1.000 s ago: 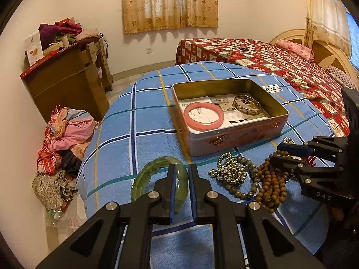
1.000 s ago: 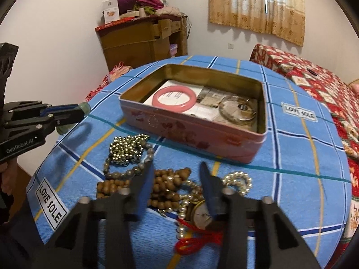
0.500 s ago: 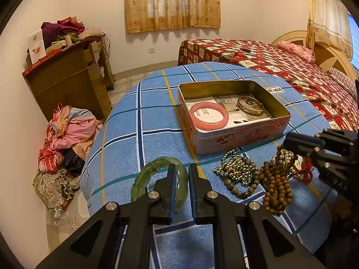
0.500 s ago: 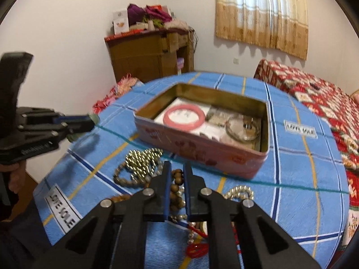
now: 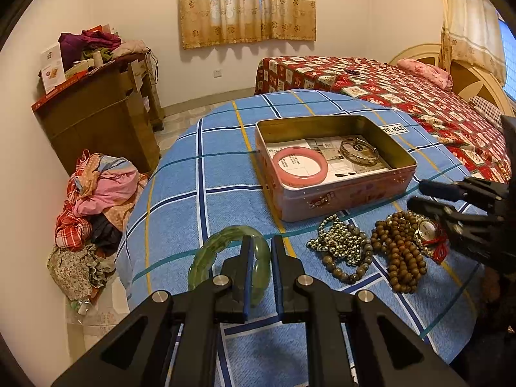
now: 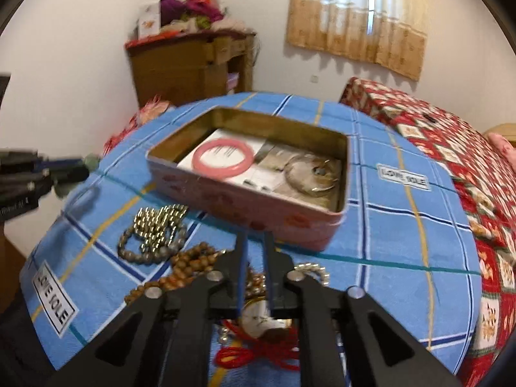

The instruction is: Organize jewelry

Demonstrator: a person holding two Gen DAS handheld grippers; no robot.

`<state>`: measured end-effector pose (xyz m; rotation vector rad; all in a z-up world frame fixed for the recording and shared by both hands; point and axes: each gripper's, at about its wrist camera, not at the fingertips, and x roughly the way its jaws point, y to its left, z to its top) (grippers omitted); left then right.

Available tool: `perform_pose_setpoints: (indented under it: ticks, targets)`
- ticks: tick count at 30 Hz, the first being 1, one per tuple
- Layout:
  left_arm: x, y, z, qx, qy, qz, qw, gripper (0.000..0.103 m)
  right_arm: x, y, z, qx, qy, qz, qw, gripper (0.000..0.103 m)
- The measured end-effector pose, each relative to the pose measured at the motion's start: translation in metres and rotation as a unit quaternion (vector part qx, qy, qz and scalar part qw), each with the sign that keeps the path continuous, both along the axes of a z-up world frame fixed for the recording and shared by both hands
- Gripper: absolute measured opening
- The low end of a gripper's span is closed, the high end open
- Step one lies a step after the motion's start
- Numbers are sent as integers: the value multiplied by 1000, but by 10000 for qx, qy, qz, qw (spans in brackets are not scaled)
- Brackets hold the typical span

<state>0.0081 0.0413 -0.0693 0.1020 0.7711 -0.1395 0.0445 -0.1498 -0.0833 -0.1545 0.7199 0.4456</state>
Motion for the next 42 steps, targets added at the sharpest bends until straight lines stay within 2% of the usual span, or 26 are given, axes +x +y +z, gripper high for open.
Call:
perform_pose_setpoints:
  ticks: [2, 8, 10, 17, 26, 28, 31, 35, 42]
  targets:
    - [0, 0, 0, -2, -1, 1, 10000, 10, -9, 3, 7, 115, 18, 129, 9998, 48]
    - [-6, 1, 0, 42, -65, 15, 10000, 10, -27, 29, -5, -43, 408, 592, 9974, 45]
    - [-11, -1, -3, 62, -44, -33, 10000, 10, -26, 34, -16, -247, 518, 552, 9968, 43]
    - [-20, -6, -20, 103, 153, -143, 9997, 10, -24, 29, -21, -262, 630, 405, 9968, 39]
    - [-19, -8, -23, 84, 192, -167, 9996, 10, -25, 27, -20, -140, 750, 344, 9965, 40]
    - [-19, -9, -24, 90, 201, -177, 9996, 10, -26, 28, -21, -63, 858, 441, 9953, 38]
    - [-20, -10, -24, 118, 194, -192, 9996, 10, -26, 26, -22, 34, 917, 505, 9945, 29]
    - [-21, -11, -22, 111, 160, -199, 9996, 10, -31, 28, -19, -70, 716, 528, 9960, 18]
    - [-21, -10, -16, 83, 89, -186, 9998, 10, -38, 30, -11, -84, 339, 587, 9977, 16]
